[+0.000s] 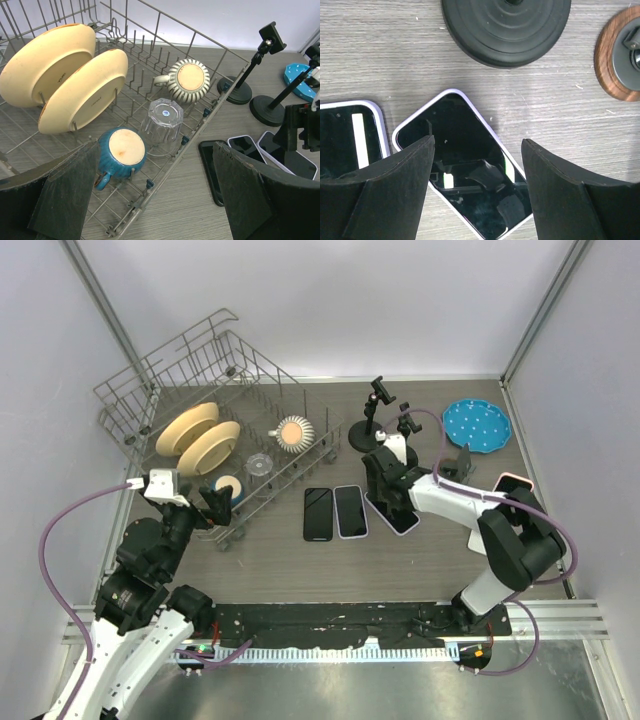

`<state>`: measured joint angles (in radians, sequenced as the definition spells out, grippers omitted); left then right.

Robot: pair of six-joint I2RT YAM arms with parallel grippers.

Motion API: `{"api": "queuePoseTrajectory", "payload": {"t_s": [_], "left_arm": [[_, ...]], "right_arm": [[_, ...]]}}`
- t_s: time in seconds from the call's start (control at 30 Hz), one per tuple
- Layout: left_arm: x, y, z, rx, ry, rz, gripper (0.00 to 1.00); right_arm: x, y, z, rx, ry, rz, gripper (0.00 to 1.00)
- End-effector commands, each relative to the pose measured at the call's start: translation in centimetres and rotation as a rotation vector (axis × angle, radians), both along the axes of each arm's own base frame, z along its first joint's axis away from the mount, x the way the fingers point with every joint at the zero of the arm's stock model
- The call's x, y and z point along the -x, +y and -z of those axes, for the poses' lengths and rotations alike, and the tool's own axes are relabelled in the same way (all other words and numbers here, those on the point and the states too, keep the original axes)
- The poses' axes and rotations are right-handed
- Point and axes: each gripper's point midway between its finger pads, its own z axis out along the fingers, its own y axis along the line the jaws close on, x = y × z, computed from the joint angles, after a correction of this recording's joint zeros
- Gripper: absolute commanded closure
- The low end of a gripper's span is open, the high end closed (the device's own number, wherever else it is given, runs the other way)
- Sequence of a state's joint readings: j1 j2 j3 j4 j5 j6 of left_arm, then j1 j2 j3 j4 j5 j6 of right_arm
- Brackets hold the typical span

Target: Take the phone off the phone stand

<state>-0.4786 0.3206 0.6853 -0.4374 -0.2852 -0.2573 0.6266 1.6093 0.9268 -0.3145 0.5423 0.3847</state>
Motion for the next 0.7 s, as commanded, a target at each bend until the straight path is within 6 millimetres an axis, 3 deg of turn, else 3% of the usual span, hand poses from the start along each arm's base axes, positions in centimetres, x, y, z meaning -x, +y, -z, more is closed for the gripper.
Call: {"api": "queuePoseTrajectory", "payload": {"t_s": [0.0,0.23,0.4,0.67], "left_arm": [[-0.3,-0.4,-0.9,0.009,-0.033,0.017,0.01],[-0.2,-0.4,-1.0,0.012,-0.036,0.019,0.01],[-0.2,-0.5,-1.0,0.012,-0.037,0.022,0.01],[-0.2,-0.5,-0.9,0.010,-0.034,0.022,0.01]], "right_arm": [[0.0,-0.3,-1.8,-0.142,-0.041,0.043,0.24],[1.9,-1.5,-1.0,-0.379,0.000,0.094,0.24],[3.2,-2.9,0.4,-0.395,0.026,0.136,0.24],[4.8,-0.8,1.4,-0.495,0.111,0.079,0.27]]}}
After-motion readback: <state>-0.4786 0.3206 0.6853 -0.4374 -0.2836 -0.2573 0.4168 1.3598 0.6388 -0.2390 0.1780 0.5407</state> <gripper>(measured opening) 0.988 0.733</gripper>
